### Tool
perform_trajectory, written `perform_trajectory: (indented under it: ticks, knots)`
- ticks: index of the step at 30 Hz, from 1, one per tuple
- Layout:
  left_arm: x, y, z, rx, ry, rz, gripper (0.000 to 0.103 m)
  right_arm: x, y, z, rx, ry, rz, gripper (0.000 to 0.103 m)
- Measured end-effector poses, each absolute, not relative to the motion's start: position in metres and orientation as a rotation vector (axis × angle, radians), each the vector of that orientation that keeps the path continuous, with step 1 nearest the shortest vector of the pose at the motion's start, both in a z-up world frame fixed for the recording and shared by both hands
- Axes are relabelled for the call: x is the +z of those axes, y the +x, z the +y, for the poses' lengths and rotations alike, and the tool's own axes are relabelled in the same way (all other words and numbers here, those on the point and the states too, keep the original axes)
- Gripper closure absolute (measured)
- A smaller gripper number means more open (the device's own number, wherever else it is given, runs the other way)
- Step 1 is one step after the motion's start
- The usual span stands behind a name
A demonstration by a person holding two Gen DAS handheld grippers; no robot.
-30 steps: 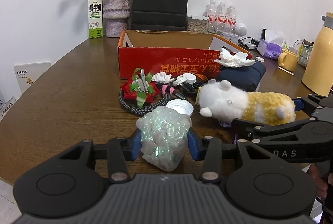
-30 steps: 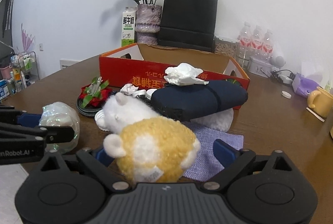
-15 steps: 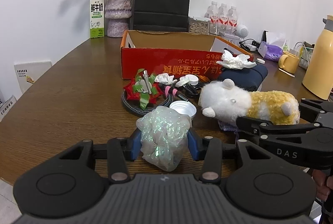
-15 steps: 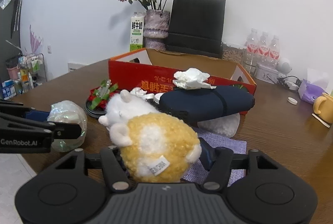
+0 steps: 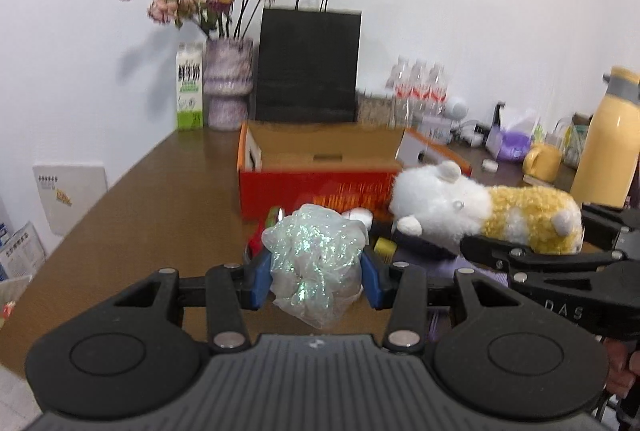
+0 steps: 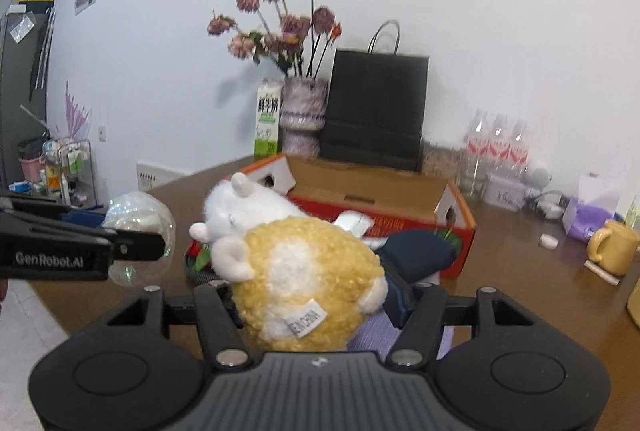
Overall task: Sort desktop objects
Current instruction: 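Carry the bag and plush toy into the cardboard box and release both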
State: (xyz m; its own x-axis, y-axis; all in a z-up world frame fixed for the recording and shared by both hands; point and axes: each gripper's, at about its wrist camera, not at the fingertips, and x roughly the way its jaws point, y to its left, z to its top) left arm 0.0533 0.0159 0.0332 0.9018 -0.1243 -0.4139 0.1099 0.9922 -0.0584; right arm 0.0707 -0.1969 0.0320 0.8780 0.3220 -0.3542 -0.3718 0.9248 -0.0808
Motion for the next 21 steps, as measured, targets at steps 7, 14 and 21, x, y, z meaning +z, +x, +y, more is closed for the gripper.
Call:
perform_trajectory:
  ticks: [7, 14, 21]
  knots:
    - [0.072, 0.1, 0.015, -0.124, -0.046, 0.375, 0.058, 0.069, 0.108, -0.203, 0.329, -0.178, 0.256, 0.043]
    - [0.101, 0.185, 0.011, -0.105, -0.045, 0.402, 0.058, 0.102, 0.187, -0.204, 0.3, -0.238, 0.227, 0.043]
    - [0.099, 0.282, 0.006, -0.05, -0.008, 0.503, 0.058, 0.104, 0.277, -0.201, 0.303, -0.329, 0.252, 0.043]
